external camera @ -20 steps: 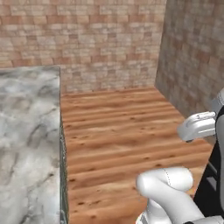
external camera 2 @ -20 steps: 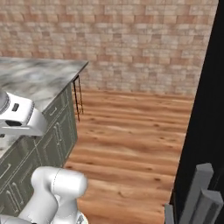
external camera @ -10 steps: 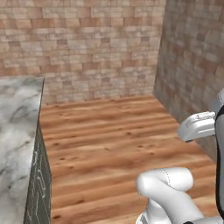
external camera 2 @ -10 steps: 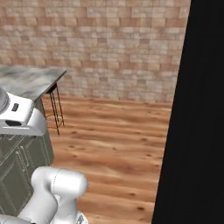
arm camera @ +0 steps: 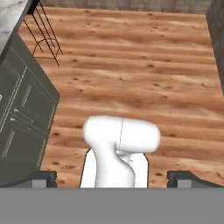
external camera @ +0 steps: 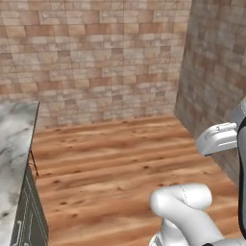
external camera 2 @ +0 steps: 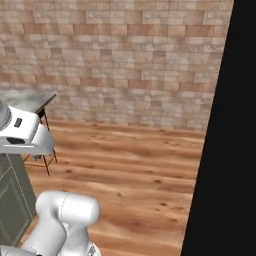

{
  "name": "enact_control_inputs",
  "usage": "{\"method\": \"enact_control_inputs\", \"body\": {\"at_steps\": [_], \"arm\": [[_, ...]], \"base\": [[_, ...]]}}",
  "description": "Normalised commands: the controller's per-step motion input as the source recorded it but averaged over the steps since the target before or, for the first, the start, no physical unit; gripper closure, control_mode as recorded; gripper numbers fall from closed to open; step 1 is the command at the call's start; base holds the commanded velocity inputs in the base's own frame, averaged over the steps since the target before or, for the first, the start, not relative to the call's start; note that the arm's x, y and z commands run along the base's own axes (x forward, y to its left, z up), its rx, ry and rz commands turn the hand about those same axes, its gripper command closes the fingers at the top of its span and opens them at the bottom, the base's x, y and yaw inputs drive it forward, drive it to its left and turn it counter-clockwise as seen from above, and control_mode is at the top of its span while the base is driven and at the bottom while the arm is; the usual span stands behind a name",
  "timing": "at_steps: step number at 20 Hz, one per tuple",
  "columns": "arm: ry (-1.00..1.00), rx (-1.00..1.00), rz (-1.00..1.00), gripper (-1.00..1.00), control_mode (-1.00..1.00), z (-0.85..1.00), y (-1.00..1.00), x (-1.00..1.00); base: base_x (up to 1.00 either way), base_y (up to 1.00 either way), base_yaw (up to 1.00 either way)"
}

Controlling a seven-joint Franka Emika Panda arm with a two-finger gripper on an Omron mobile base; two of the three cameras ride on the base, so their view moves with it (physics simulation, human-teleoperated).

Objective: Close all open cabinet doors.

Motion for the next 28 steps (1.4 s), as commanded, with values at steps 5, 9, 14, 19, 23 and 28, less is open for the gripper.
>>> {"method": "enact_control_inputs", "body": {"at_steps": [5,9,14,19,23,28], "arm": [[0.00,0.00,0.00,-1.00,1.00,0.00,0.00,0.00],[0.00,0.00,0.00,-1.00,1.00,0.00,0.00,0.00],[0.00,0.00,0.00,-1.00,1.00,0.00,0.00,0.00],[0.00,0.00,0.00,-1.00,1.00,0.00,0.00,0.00],[0.00,0.00,0.00,-1.00,1.00,0.00,0.00,0.00],[0.00,0.00,0.00,-1.00,1.00,0.00,0.00,0.00]], "base": [[1.00,-0.33,0.00],[1.00,-0.33,0.02],[1.00,-0.29,0.15],[1.00,-0.53,0.36],[1.00,-0.63,0.46],[0.94,-0.75,0.53]]}}
